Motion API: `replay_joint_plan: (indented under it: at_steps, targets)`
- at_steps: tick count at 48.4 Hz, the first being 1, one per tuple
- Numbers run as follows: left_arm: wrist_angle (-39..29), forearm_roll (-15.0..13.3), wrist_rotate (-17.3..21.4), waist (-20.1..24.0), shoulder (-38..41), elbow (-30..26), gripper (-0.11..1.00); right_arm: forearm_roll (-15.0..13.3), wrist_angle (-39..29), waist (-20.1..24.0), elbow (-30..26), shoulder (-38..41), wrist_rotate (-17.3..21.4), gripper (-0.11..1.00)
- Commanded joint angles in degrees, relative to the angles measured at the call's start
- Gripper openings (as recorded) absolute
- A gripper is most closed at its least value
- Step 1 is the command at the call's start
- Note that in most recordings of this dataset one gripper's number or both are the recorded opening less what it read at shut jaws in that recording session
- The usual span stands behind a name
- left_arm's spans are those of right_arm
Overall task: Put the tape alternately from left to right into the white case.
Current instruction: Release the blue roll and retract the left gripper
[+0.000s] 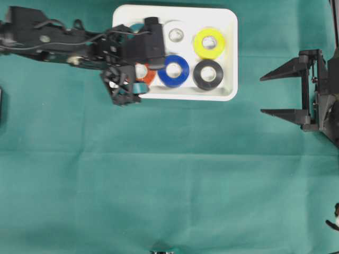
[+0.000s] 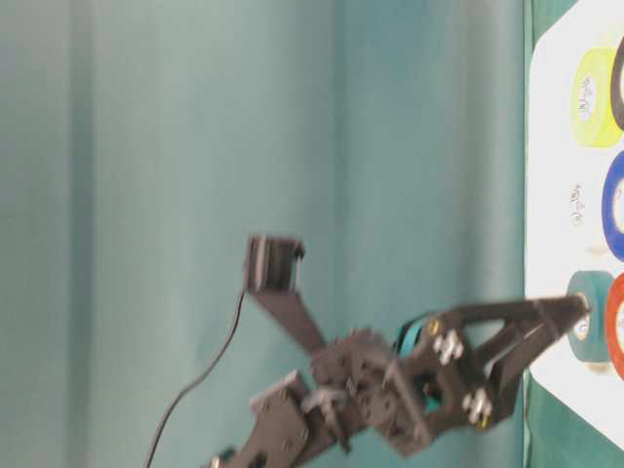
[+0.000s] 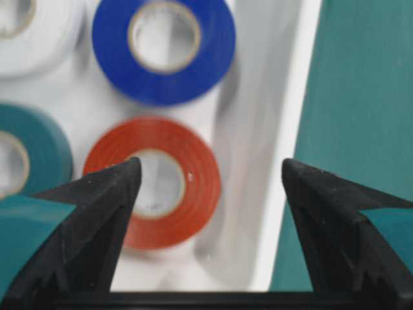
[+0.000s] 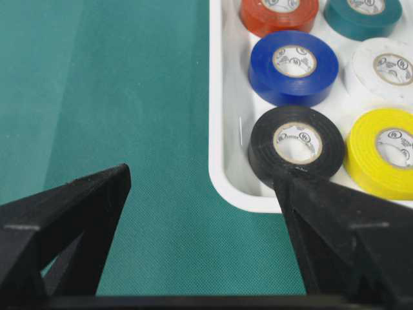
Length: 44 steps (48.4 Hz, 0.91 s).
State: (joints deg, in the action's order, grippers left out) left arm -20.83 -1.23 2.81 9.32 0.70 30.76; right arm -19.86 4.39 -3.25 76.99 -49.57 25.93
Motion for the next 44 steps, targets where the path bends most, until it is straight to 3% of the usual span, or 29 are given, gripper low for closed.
replay_joint_plan:
  at_steps: [1,19,44]
  targets:
    - [2.29,0.09,-0.09,0.44,-4.48,2.29,0.84,0.0,0.53,0.09,-0.79,0.09,0.09,0.61]
    - [12.39,-0.09,-0.09,0.79,-16.17,17.14,0.84,0.0,0.44,0.09,-0.62,0.09,0.0,0.61]
    - [23.82,-0.09,0.0,1.14,-34.98,33.49,0.84,-0.09,0.53,0.09,-0.18,0.09,-0.18,0.61]
